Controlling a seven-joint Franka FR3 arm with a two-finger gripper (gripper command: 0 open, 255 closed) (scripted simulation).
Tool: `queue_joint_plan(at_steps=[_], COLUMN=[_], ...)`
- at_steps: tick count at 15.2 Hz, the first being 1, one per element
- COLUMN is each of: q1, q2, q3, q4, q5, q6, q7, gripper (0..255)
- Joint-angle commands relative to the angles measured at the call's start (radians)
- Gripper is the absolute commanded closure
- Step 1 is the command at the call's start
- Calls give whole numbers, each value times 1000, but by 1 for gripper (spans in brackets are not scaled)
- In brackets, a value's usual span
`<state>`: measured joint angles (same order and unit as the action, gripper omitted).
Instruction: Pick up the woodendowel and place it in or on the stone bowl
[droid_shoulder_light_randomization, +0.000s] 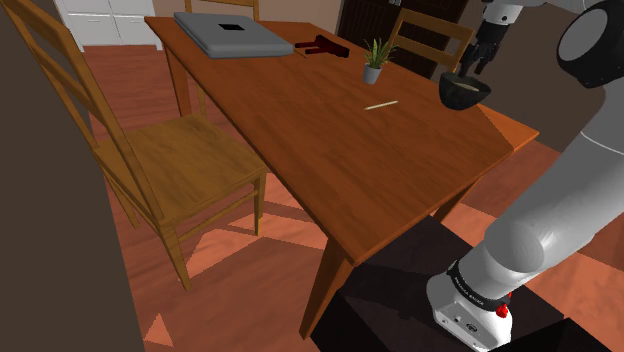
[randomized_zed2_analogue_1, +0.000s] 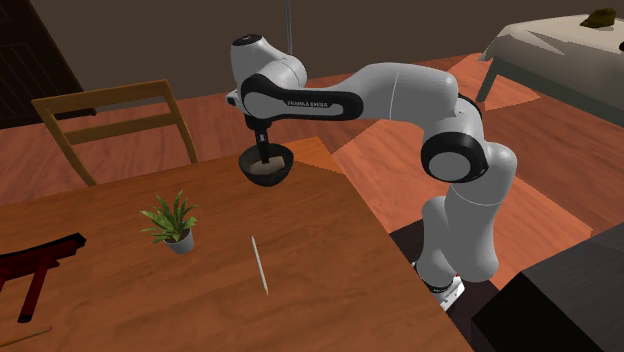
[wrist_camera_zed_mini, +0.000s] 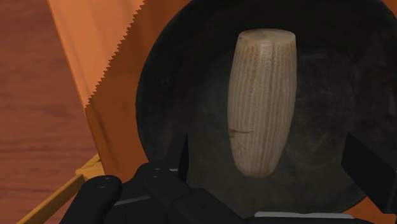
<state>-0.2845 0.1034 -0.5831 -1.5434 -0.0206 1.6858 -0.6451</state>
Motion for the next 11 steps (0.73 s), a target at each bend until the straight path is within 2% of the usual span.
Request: queue_joint_plan(at_steps=[1,4,11], q1=[-2,-11,-11], q2=[6,35,35], q3=[0,-3,-3], q4=[41,170,170], q5=[4,21,21], q6=[-35,-139,-139], q7=[-3,-13,-13], gripper=[0,0,0])
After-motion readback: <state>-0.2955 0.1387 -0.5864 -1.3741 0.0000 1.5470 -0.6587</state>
